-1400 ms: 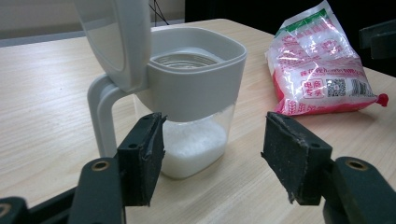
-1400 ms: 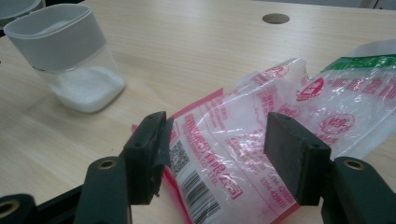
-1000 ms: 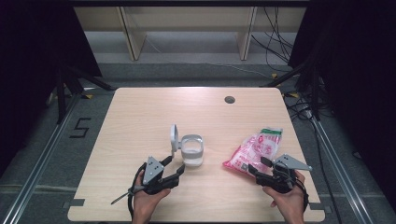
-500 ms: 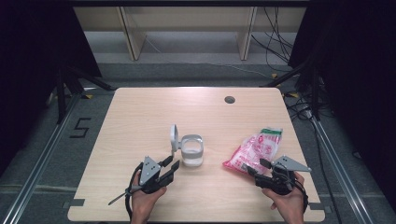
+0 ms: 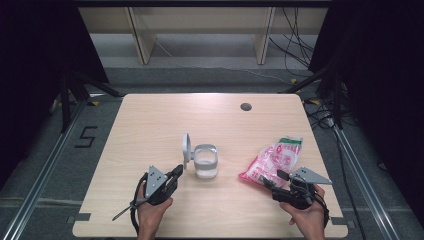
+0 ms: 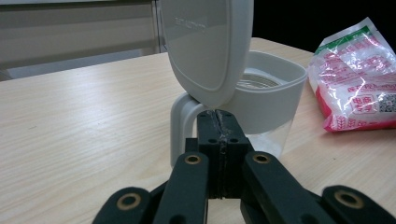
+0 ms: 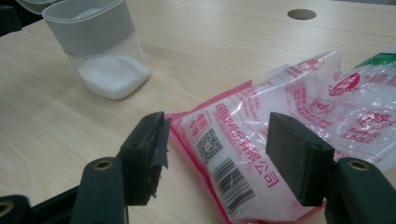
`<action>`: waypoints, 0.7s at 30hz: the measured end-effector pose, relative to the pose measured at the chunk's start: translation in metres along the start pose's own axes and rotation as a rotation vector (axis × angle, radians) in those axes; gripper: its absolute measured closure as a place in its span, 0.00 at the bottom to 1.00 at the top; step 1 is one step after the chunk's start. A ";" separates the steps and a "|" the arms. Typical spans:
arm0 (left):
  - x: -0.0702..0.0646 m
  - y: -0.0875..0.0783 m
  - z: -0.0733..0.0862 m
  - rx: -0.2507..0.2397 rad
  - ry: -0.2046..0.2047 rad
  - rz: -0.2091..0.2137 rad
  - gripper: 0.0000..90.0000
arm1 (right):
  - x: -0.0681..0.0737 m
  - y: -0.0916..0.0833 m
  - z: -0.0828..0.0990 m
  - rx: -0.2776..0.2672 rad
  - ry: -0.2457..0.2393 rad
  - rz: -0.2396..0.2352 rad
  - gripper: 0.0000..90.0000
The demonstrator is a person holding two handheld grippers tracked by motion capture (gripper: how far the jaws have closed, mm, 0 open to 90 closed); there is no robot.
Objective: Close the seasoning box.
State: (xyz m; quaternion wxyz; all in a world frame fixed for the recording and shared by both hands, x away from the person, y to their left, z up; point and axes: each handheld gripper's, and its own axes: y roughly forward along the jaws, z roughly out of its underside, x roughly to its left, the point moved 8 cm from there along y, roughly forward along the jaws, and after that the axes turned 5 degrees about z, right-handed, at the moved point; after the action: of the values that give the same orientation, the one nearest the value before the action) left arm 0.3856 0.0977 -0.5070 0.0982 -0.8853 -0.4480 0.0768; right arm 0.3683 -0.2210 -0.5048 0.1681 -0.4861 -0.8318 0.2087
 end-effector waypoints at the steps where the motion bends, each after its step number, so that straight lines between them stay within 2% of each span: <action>1: 0.001 0.000 -0.001 -0.006 -0.003 -0.004 0.99 | 0.000 0.000 0.000 0.000 0.001 -0.001 0.43; 5: 0.008 -0.001 -0.008 -0.015 0.000 -0.020 0.99 | 0.001 0.000 0.000 0.000 0.002 -0.004 0.43; 8: 0.010 -0.001 -0.012 -0.018 0.008 -0.024 0.99 | -0.001 0.002 0.001 0.000 -0.017 0.019 0.43; 10: 0.011 0.000 -0.015 -0.020 0.018 -0.023 0.99 | -0.001 0.001 0.001 0.002 -0.014 0.011 0.43; 21: 0.010 0.010 -0.029 -0.015 0.048 -0.011 0.99 | -0.001 0.001 0.001 0.002 -0.017 0.010 0.43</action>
State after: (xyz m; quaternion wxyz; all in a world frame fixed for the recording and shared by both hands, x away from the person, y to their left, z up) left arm 0.4055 0.0966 -0.4823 0.1028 -0.8851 -0.4510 0.0516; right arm 0.3690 -0.2215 -0.5063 0.1604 -0.4882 -0.8306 0.2145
